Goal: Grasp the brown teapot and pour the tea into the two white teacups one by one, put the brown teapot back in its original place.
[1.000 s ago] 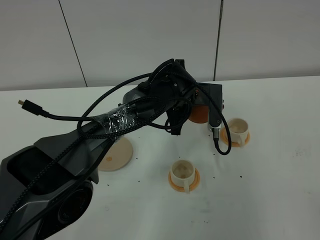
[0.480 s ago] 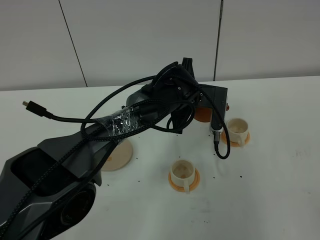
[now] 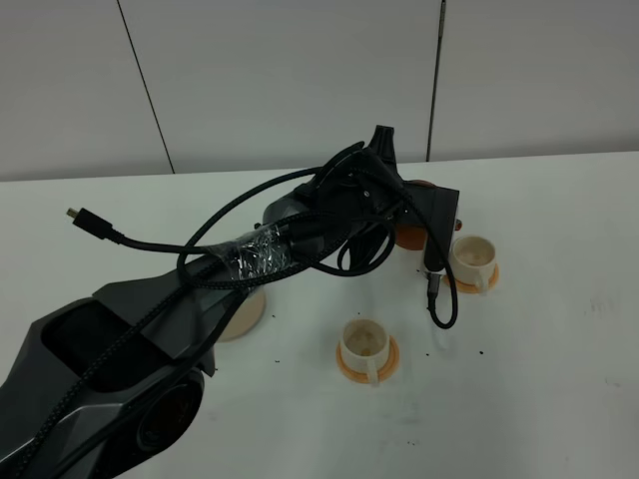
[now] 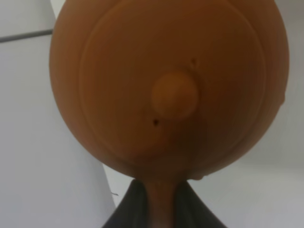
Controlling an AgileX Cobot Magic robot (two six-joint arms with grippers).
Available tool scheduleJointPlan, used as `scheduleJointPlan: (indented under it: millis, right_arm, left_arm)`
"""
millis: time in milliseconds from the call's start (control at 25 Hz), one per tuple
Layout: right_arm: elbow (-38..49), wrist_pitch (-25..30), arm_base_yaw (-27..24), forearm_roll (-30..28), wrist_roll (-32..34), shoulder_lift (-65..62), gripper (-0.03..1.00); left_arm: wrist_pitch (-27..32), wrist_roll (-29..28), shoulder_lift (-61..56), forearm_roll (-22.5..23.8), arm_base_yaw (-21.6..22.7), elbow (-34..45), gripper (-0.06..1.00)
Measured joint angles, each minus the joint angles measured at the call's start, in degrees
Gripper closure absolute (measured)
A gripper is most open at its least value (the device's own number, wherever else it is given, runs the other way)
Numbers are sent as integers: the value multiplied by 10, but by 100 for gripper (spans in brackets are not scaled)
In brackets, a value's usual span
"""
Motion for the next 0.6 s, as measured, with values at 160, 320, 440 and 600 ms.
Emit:
scheduleJointPlan:
  millis: [160,320,440,600]
  right_arm:
    - [0,0,0,0,0,0,72]
    - [0,0,0,0,0,0,72]
    - [0,0,0,0,0,0,72]
    - [0,0,0,0,0,0,72]
  left_arm:
    - [-24,-1,4,15,-9,0,77]
    - [-34,-2,7,25,-16,0,77]
    - [-38,-2,8,38,-17,0,77]
    - [-36,-2,8,45,-17,0,77]
